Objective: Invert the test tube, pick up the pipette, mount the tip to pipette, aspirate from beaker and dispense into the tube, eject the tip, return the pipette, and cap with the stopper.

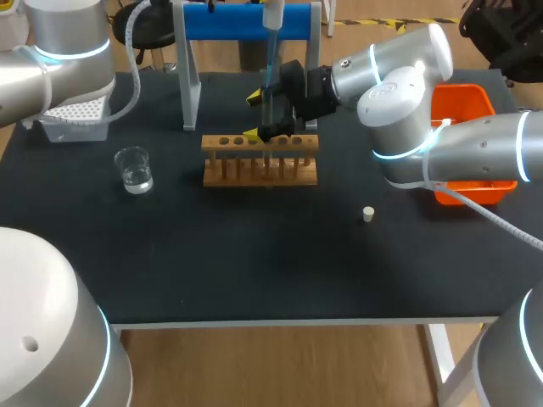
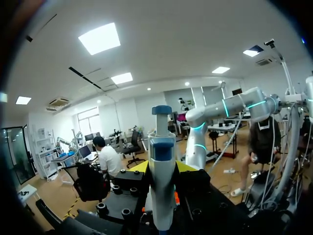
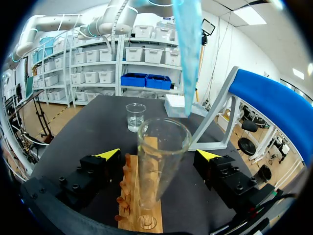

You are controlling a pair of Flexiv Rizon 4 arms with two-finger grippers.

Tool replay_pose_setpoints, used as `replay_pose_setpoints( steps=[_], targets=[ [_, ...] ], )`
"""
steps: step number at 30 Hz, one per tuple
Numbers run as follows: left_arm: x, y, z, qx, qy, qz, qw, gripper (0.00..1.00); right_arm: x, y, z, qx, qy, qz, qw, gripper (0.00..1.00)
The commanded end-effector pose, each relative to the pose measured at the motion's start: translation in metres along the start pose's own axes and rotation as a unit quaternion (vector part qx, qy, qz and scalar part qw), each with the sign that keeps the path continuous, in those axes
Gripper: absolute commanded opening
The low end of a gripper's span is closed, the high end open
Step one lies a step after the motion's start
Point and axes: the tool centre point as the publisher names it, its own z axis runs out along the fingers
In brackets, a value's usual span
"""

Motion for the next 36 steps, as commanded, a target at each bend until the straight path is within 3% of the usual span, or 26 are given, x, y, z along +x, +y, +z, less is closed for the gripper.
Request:
replay_pose_setpoints(
  steps=[1, 8, 14, 23, 36],
  targets=[
    [0.004, -0.012, -0.004, -0.011, -0.001, 0.003, 1.000, 0.00, 0.000, 0.000, 0.000, 0.001, 0.000, 0.000, 1.000, 1.00],
    [0.029, -0.025, -0.024, -0.042, -0.026, 0.000, 0.999, 0.00, 0.000, 0.000, 0.000, 0.001, 0.000, 0.000, 1.000, 1.00],
    [0.059, -0.024, -0.044, -0.053, -0.055, -0.015, 0.997, 0.00, 0.000, 0.000, 0.000, 0.001, 0.000, 0.000, 1.000, 1.00],
    [0.105, 0.004, -0.055, -0.032, -0.087, -0.044, 0.995, 0.00, 0.000, 0.000, 0.000, 0.001, 0.000, 0.000, 1.000, 1.00],
    [0.132, 0.040, -0.037, -0.006, -0.113, -0.057, 0.992, 0.00, 0.000, 0.000, 0.000, 0.001, 0.000, 0.000, 1.000, 1.00]
  ],
)
